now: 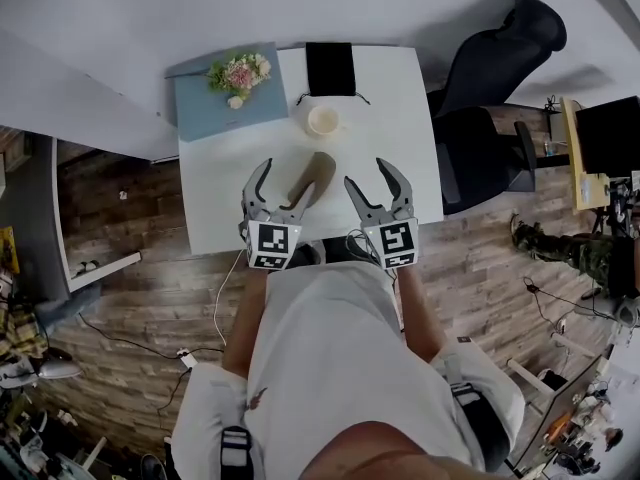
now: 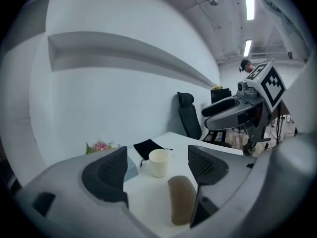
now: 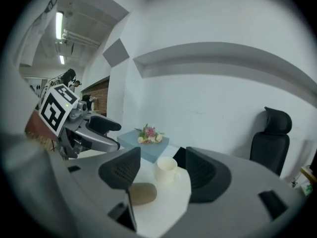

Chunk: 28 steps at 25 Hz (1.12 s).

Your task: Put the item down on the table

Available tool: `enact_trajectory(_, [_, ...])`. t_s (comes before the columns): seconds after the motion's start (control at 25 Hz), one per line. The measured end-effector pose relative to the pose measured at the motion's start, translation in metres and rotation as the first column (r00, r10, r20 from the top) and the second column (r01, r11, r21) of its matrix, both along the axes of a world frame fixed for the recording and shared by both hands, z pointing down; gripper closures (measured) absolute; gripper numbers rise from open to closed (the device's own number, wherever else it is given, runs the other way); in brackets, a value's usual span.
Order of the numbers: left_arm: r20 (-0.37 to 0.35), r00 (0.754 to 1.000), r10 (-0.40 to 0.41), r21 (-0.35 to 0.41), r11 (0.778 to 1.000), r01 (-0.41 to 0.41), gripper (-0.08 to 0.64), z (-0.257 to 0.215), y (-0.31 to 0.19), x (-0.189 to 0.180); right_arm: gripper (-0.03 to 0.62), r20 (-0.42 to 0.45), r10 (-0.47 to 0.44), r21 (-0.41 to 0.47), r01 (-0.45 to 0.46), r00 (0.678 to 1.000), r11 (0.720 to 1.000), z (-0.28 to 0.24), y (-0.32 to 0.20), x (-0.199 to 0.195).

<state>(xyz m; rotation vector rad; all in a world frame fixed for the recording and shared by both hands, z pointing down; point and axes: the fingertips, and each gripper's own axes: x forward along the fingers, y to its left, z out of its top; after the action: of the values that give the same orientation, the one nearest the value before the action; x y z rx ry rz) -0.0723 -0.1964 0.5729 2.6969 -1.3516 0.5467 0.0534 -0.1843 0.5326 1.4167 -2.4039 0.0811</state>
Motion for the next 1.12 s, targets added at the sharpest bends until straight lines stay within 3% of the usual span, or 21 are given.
enact_trajectory(0.4, [-0.074, 0.997, -0.02, 0.247, 0.968, 0.037, 0.179, -0.106, 0.013, -0.024, 0.316, 0.024, 0.035, 0.169, -0.038, 0.999, 0.985, -0.084, 0.02, -0.01])
enact_trajectory(0.64, [-0.127, 0.991, -0.038, 0.289, 0.955, 0.073, 0.179, -0.144, 0.025, -0.031, 0.309, 0.064, 0.055, 0.245, -0.069, 0.996, 0.967, -0.104, 0.031, -0.01])
enact_trajectory(1.12, [-0.15, 0.987, -0.053, 0.308, 0.946, 0.098, 0.167, -0.152, 0.034, -0.035, 0.282, 0.051, 0.081, 0.268, -0.092, 0.995, 0.959, -0.113, 0.042, -0.007])
